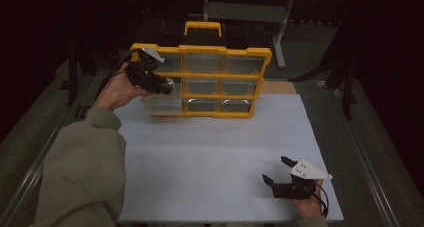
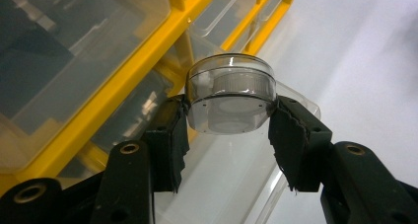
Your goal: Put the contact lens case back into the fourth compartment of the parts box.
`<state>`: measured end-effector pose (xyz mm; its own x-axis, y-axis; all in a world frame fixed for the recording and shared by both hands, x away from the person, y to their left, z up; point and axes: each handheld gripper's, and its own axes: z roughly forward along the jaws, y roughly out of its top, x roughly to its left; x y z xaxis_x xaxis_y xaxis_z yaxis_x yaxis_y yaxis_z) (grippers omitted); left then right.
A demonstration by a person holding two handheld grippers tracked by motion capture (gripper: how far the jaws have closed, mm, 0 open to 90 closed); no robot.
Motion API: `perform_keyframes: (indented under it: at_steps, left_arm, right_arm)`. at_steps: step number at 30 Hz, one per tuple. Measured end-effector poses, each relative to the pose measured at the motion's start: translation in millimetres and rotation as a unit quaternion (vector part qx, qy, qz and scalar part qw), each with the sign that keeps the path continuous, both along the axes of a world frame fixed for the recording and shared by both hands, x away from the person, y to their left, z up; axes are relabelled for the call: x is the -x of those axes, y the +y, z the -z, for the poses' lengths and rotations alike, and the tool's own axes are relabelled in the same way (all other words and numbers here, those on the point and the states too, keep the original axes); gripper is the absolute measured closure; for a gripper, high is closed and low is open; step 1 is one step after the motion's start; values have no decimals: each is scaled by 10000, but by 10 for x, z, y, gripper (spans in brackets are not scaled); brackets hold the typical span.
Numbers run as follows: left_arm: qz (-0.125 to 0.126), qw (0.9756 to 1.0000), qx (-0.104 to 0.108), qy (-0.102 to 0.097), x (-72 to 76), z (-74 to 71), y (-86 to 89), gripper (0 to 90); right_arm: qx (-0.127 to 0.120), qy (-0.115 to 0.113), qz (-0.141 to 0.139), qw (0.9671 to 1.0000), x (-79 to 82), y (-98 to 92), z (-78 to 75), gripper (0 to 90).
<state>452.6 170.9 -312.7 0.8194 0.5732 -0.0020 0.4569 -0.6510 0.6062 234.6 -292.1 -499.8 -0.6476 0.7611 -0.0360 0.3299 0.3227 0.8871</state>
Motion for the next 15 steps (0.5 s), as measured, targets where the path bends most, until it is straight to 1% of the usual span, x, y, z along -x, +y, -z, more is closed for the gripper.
perform_keyframes:
  at_steps: [1, 2, 3, 4, 5, 6, 7, 8, 10, 13, 15]
  left_arm:
    - [-106, 9999, -16, -113, 19, 2, -8, 280]
    - [-156, 9998, -25, -129, 23, 5, -6, 203]
    - [-156, 9998, -25, -129, 23, 5, -6, 155]
    - [-190, 9997, -48, -148, 25, 8, 2, 155]
    - [-244, 9995, -84, -165, 24, 22, 24, 117]
    - [-244, 9995, -84, -165, 24, 22, 24, 99]
    - [-296, 9994, -92, -177, 25, 34, 34, 99]
    - [-316, 9993, -110, -179, 28, 44, 49, 56]
    - [-320, 9993, -107, -136, 35, 59, 101, 22]
    - [-329, 9993, -125, -145, 50, 56, 128, 5]
    - [-331, 9993, -83, -163, 72, 44, 155, 3]
  right_arm:
    - [1, 1, 8, 10000, 1, -2, -1, 77]
    - [1, 4, 10, 10000, 0, -2, 0, 77]
    - [5, 4, 8, 10000, -2, -2, 1, 77]
    - [5, 4, 8, 10000, -2, -2, 1, 77]
    - [13, 4, -7, 10000, -3, 0, 2, 77]
    - [15, 5, -6, 10000, -2, 2, 3, 77]
    - [15, 5, -6, 10000, -2, 2, 3, 77]
    - [14, 5, -2, 10000, -2, 1, 3, 77]
    - [14, 8, 3, 10000, -3, 0, 3, 77]
    - [23, 6, 1, 10000, -4, 3, 4, 77]
    - [21, 3, -1, 10000, -2, 3, 3, 77]
